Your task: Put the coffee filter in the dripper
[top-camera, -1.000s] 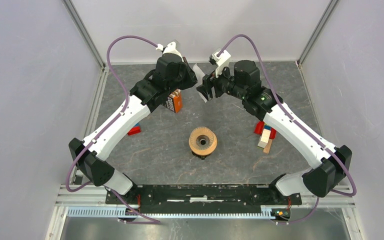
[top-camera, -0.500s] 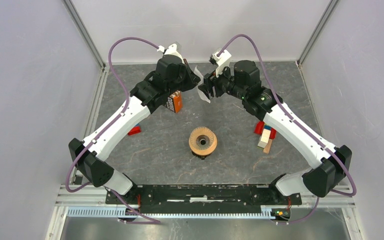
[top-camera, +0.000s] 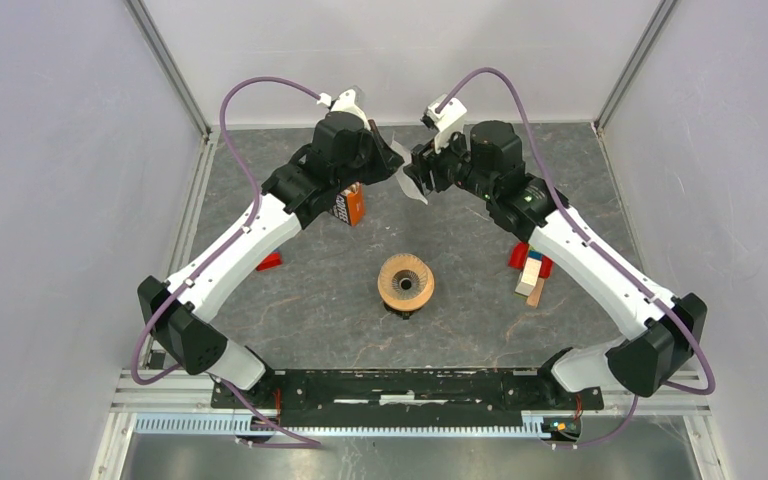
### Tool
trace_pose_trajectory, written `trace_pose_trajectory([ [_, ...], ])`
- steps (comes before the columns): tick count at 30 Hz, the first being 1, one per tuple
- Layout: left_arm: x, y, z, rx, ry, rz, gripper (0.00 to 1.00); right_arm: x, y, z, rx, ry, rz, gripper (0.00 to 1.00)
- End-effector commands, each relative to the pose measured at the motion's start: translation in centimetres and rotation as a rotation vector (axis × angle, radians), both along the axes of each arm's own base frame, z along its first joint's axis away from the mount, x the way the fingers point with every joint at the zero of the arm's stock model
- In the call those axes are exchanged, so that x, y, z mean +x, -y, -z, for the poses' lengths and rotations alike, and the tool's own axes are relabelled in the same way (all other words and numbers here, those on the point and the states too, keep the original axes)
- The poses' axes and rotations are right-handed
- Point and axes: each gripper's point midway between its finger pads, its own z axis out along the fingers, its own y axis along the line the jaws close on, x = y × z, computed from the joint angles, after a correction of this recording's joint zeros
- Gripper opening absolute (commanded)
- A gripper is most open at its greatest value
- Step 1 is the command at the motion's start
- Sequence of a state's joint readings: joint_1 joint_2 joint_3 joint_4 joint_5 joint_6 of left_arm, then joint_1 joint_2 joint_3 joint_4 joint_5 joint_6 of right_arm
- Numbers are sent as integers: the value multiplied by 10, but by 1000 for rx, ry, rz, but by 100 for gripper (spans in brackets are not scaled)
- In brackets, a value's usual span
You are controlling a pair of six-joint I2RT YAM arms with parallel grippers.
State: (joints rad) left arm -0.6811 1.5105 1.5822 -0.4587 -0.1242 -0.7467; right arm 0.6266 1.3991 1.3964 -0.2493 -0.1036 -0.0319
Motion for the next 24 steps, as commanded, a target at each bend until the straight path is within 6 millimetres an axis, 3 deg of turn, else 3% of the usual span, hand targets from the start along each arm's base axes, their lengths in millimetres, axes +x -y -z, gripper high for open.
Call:
trace_pose_trajectory([
  [1,-7,0,-33,-49,100,31,2,-3,10,-27,37,60,24,61],
  [16,-15,13,-36,-38,175,156,2,7,24,-15,33,29,70,56],
  [24,-12,11,-37,26,246,182,2,8,30,-13,9,40,94,45],
])
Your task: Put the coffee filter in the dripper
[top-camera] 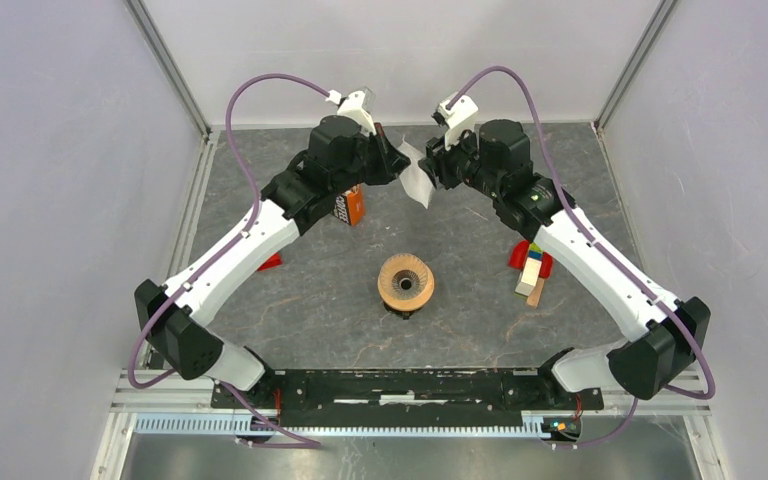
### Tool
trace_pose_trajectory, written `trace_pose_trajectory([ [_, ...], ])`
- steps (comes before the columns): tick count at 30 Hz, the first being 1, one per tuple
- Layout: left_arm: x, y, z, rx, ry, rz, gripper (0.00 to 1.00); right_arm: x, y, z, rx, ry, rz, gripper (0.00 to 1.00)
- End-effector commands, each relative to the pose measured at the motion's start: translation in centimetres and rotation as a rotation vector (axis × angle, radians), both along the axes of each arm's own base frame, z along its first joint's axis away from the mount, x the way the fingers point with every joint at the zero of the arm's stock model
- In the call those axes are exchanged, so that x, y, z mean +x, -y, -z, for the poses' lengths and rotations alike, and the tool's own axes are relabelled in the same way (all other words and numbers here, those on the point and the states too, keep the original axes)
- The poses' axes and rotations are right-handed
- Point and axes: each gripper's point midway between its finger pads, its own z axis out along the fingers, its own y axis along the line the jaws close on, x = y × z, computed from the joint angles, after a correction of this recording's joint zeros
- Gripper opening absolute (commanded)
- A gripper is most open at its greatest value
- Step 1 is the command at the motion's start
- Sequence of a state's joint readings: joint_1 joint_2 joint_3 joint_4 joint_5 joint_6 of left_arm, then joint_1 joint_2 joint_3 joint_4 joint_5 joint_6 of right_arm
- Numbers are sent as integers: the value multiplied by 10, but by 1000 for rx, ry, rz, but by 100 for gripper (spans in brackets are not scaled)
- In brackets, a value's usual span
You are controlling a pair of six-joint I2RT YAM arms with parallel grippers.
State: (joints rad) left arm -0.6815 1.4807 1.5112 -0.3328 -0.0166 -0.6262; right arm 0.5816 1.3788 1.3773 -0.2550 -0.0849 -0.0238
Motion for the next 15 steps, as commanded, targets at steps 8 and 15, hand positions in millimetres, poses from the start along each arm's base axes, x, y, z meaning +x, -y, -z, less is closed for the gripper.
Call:
trace_pose_trajectory([
  [8,-6,8,-26,79,201,86,2,0,2,-9,19,20,10,30],
  [15,-2,7,-15,229,281,52,2,3,9,-8,20,17,60,0],
])
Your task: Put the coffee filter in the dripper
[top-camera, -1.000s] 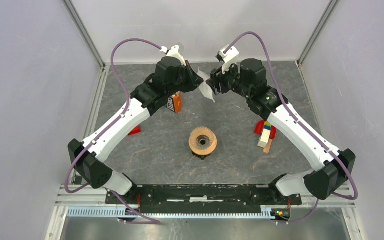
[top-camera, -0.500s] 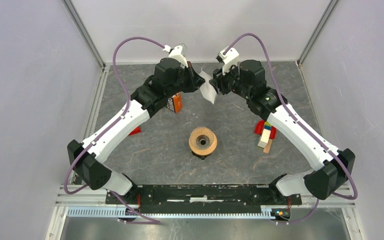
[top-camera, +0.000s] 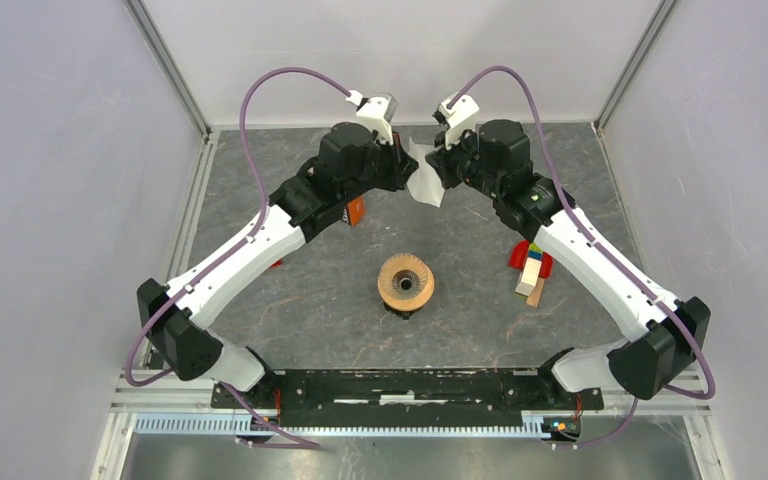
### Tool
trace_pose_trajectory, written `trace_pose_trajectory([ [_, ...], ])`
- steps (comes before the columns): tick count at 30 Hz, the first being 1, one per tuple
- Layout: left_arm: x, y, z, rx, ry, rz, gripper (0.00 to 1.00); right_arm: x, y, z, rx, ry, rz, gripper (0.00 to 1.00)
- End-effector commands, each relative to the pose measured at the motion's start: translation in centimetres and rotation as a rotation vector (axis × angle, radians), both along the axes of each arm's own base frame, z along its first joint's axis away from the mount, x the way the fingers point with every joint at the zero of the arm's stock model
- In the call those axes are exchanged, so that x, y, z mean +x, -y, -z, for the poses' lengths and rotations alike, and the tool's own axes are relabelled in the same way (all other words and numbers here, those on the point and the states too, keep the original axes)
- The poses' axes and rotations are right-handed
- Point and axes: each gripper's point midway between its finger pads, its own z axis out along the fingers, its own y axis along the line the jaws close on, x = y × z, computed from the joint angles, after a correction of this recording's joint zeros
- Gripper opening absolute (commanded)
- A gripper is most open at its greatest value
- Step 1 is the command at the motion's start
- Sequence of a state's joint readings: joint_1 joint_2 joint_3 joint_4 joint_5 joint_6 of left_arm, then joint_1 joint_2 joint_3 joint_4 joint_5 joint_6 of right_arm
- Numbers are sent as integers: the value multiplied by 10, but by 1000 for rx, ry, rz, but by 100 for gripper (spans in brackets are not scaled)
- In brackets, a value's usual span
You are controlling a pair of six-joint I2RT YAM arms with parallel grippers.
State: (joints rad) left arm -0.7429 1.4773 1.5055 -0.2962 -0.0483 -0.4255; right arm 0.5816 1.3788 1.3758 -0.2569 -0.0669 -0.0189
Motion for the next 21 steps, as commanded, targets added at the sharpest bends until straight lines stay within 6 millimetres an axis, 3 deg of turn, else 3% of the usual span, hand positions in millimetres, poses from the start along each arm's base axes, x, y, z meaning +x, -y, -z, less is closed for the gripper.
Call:
trace_pose_trajectory([
  [1,9,-6,-8,103,139,-41,2,2,7,-10,21,22,48,0],
  [4,14,-6,-2,130,139,-74,5,2,6,-9,56,-4,68,0],
  [11,21,0,6,109,104,-112,31,-3,5,-4,98,-41,76,0],
  [21,27,5,12,86,56,-136,47,-4,9,-4,123,-56,111,0],
])
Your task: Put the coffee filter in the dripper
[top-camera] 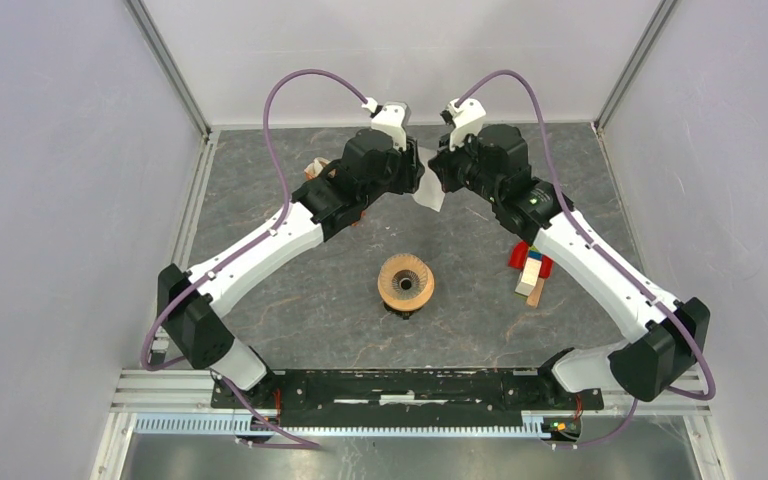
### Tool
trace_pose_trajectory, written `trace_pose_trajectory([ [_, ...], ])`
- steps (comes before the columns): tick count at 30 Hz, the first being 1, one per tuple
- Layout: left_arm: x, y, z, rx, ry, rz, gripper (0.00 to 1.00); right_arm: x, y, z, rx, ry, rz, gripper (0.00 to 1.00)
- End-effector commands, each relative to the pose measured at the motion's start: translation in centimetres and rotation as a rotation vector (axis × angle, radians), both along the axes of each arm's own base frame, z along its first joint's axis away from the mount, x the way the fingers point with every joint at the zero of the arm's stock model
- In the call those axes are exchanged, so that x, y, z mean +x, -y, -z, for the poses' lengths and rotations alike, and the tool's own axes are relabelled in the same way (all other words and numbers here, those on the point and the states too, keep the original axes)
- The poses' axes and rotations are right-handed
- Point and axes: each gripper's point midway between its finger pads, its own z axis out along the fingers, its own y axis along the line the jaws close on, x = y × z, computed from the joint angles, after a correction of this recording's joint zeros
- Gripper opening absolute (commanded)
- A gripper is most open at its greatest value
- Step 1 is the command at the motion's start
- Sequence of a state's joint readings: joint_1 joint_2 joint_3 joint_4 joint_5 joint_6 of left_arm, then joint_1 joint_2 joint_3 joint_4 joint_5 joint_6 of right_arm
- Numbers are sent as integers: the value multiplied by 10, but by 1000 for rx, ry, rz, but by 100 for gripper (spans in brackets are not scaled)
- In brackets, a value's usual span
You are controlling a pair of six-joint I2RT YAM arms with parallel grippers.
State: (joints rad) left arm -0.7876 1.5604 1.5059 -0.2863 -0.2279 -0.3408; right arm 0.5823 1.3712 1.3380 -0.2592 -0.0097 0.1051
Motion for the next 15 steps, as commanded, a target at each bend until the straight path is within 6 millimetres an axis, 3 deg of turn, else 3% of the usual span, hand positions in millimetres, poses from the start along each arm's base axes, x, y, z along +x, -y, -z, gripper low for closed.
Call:
trace_pose_trajectory([
  [1,7,4,-21,-65,25,-38,48,-4,2,-18,59,30,21,0],
  [7,14,1,-18,-40,27,-77,40,-5,2,-16,70,23,22,0],
  [15,16,-6,-14,11,42,-92,13,-3,7,-12,54,21,53,0],
])
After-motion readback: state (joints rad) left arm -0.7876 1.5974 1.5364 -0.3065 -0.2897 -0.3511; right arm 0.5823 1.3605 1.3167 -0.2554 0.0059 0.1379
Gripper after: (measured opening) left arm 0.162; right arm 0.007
